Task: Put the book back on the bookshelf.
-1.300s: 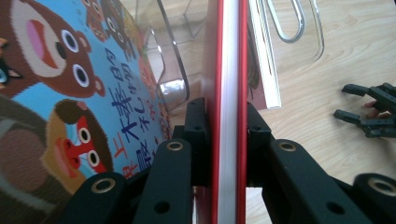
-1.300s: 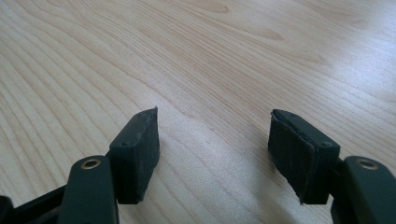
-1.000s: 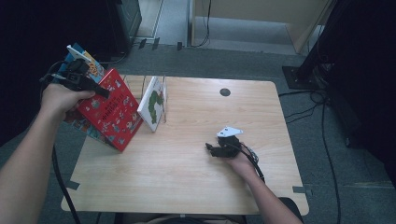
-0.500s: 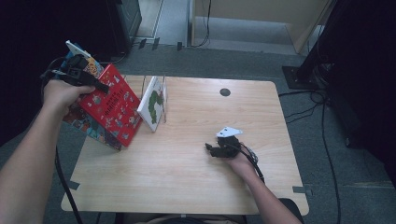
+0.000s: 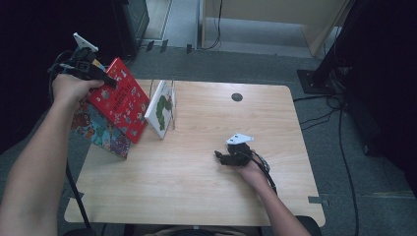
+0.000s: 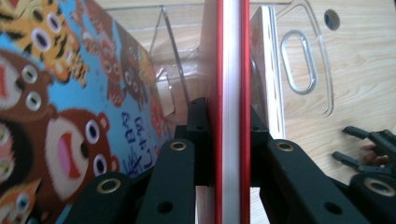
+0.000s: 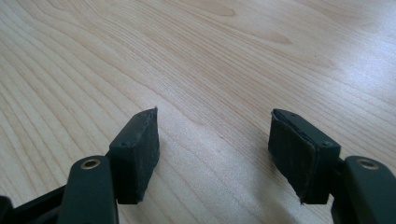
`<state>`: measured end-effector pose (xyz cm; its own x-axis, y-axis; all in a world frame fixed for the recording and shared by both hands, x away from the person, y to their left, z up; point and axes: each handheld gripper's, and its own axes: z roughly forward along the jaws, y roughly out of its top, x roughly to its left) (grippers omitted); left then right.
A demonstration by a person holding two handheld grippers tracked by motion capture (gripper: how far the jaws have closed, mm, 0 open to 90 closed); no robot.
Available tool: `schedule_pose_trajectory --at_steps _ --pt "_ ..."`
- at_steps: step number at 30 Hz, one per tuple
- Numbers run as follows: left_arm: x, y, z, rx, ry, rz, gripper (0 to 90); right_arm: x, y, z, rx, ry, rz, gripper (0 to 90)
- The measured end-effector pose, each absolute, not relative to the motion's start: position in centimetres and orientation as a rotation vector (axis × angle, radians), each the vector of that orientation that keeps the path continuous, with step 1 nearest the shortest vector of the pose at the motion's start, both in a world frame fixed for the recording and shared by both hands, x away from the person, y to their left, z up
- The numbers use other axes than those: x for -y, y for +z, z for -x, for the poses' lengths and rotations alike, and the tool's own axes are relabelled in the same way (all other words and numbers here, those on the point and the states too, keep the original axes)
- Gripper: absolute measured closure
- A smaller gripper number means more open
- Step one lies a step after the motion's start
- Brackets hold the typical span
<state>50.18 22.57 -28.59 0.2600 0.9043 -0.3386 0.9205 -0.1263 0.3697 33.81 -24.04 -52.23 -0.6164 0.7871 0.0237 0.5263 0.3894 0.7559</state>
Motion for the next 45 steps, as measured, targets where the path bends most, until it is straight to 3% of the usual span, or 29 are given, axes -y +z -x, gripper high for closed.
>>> schedule_pose_trajectory --at_steps 30,45 --pt "-22.2 -29.7 -52.1 -1.657 -0.031 -1.987 78.1 24.0 -52.2 -33.6 -2.313 1.075 -1.146 33.4" --pt "-22.5 -28.7 -51.0 -1.636 0.035 -1.995 60.0 24.0 -52.2 -33.7 -2.314 1.074 -1.144 33.4"
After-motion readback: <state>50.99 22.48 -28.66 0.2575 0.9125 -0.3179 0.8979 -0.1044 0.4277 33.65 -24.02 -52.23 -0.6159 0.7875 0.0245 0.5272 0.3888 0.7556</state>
